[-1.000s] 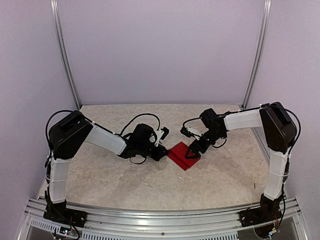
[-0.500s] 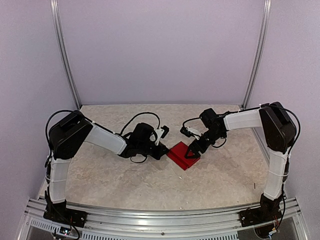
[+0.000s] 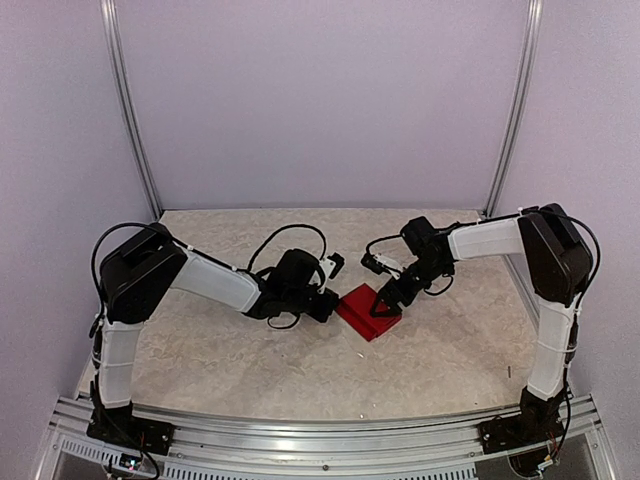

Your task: Fold the paper box

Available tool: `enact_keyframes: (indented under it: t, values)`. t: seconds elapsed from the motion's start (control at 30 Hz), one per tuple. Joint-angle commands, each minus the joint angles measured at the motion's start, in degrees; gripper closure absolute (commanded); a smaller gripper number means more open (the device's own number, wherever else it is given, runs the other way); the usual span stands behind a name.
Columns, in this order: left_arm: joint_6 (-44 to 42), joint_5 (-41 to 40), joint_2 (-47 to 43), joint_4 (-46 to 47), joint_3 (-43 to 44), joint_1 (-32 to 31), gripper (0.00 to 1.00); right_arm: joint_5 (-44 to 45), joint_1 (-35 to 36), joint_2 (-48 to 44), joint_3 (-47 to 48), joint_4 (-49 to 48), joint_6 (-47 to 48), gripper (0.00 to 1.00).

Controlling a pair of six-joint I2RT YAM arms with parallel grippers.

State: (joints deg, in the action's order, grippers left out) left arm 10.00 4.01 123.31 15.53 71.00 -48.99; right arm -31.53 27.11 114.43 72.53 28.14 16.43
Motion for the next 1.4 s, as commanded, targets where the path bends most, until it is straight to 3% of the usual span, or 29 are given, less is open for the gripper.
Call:
enact_keyframes:
  t: [0.0, 0.63, 0.87, 0.93, 1.13, 1.27, 1.37]
  values:
    - [-0.4, -2.5, -1.3, -2.4, 1.2, -2.7, 1.00, 5.4, -1.0, 6.0, -3.3, 8.7, -0.7, 0.22]
    - [-2.2, -5.2, -3.6, -5.6, 0.0, -4.5, 1.00, 4.1, -2.9, 1.9, -0.8, 11.0, 0.5, 0.12]
    - [-2.9, -4.7, -3.6, -5.8, -0.2, -4.6, 1.00, 5.1, -5.3, -1.7, 0.6, 12.7, 2.3, 0.08]
    - [-3.4, -4.6, -3.5, -5.5, -0.7, -4.7, 1.00, 6.1, -6.0, -3.2, 0.9, 13.8, 2.9, 0.01]
    - [-4.2, -4.8, -3.3, -3.8, -2.7, -5.1, 1.00, 10.0, -6.9, -9.6, 2.7, 15.3, 3.7, 0.00]
    - [-5.2, -5.5, -3.6, -4.2, -2.8, -5.7, 1.00, 13.3, -7.0, -17.4, 2.6, 11.5, 4.0, 0.00]
    - [-6.0, -5.6, -4.0, -4.6, -2.7, -6.0, 1.00, 14.9, -8.3, -23.5, -3.5, 1.8, 3.1, 0.00]
